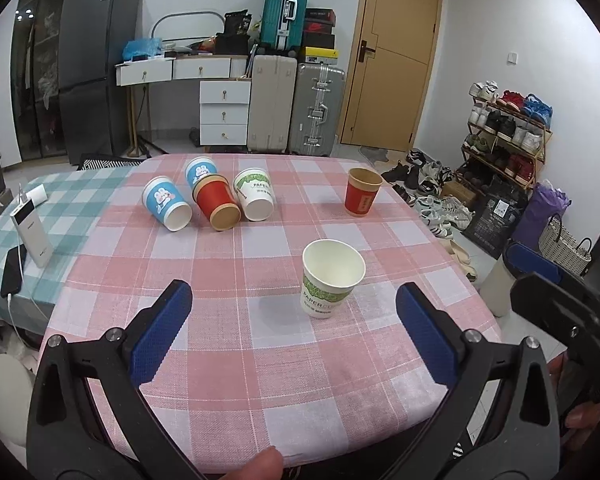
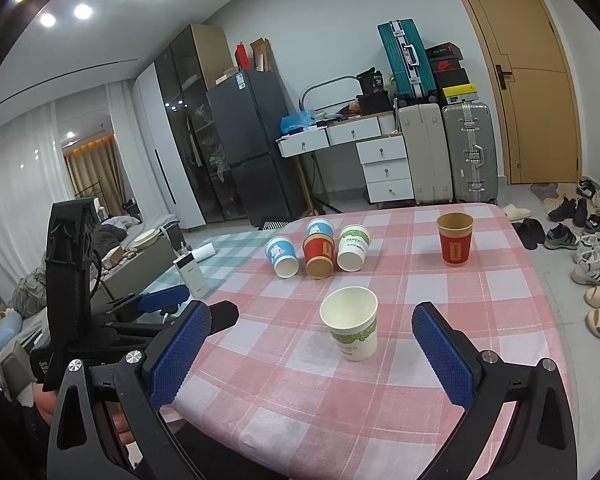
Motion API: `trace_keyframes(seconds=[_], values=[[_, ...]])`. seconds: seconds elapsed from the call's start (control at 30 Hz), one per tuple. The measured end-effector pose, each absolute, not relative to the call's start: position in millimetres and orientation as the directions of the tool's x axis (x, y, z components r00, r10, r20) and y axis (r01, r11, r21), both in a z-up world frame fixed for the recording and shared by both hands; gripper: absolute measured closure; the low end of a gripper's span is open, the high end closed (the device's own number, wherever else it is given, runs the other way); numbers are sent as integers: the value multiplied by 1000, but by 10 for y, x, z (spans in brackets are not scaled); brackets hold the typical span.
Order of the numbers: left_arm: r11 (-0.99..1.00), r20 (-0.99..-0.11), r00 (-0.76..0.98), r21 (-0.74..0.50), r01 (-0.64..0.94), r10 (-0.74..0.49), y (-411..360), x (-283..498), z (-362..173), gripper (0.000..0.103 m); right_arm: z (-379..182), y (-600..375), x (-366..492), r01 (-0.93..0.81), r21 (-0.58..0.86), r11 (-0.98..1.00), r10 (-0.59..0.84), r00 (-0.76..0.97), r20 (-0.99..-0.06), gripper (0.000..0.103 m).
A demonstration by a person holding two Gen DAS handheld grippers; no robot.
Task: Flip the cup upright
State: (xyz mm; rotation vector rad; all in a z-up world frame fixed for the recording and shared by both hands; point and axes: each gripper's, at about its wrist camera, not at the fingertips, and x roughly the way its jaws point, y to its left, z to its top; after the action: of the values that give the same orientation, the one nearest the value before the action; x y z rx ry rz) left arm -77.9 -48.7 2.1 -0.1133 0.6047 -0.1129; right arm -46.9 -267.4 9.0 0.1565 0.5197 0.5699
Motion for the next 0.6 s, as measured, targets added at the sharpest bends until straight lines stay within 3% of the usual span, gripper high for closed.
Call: trace_keyframes(seconds=[0.6], values=[[984, -539, 831, -169, 57, -141, -401, -947, 101, 1, 95, -2552, -563, -490, 265, 831, 557, 711, -429, 0]])
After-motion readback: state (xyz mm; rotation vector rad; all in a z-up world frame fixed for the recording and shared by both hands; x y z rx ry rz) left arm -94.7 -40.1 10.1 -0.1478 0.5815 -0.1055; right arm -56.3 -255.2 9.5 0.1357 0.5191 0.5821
